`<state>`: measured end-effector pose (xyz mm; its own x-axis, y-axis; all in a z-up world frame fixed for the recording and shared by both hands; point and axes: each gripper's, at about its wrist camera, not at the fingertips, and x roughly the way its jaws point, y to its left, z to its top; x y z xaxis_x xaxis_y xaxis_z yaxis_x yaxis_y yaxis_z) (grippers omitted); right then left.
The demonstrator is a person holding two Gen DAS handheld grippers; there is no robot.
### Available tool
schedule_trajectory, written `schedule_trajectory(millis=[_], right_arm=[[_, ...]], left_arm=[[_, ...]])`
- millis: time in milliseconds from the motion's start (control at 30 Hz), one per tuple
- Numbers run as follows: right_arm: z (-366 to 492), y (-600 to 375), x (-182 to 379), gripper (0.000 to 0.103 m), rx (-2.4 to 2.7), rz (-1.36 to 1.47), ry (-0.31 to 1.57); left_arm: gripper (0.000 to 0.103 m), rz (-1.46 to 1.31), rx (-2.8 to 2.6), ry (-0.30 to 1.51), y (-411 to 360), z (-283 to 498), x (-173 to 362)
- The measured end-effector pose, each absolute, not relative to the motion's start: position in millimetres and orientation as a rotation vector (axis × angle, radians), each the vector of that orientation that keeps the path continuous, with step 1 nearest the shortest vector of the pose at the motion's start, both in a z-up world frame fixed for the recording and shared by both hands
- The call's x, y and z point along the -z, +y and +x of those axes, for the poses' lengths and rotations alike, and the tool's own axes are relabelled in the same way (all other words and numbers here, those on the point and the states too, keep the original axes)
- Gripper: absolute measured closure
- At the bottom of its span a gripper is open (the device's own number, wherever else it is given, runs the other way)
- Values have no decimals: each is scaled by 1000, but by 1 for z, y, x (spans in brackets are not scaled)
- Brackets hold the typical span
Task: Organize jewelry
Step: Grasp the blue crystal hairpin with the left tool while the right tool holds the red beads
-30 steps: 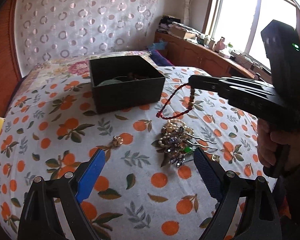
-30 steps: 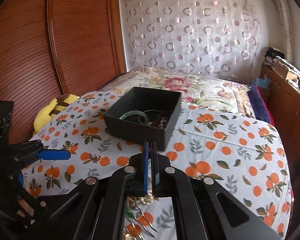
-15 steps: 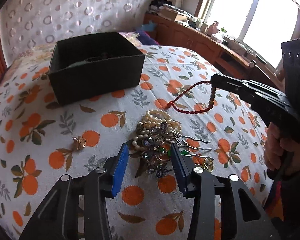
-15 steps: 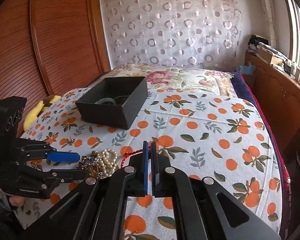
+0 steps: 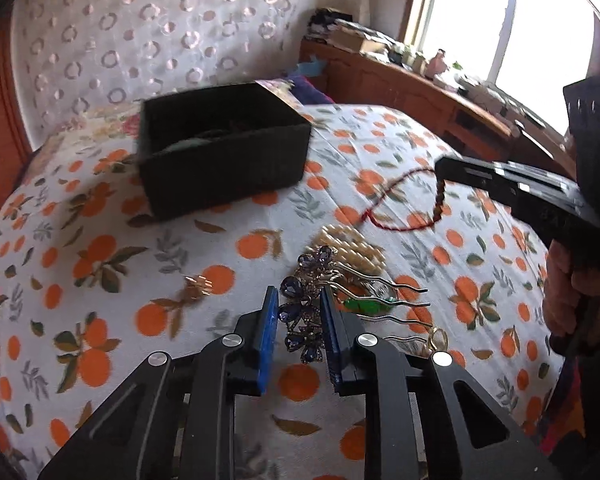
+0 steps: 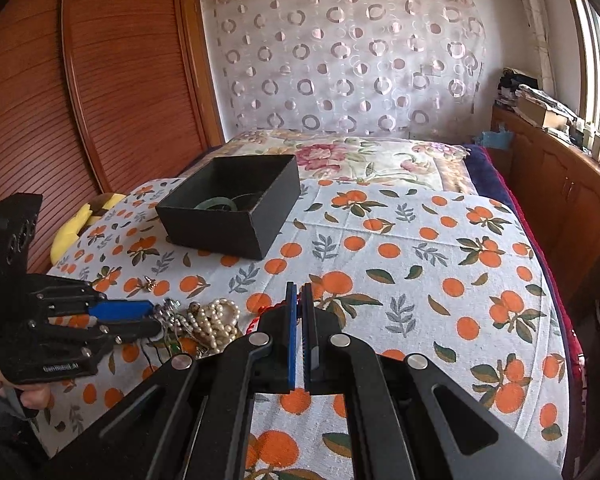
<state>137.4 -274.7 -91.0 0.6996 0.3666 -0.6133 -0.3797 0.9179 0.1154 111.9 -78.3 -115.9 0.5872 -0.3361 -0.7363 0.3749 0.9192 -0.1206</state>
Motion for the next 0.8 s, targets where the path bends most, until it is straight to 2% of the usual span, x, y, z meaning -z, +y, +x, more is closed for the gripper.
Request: schedule_trajectory(millis=[367, 800], right_arm=[[135, -261, 77, 100, -432, -36, 647], [136, -252, 85, 100, -447, -41, 661]], left_arm=[[83, 36, 340, 756, -55, 114, 82], [83, 167, 236, 740, -37, 112, 89]])
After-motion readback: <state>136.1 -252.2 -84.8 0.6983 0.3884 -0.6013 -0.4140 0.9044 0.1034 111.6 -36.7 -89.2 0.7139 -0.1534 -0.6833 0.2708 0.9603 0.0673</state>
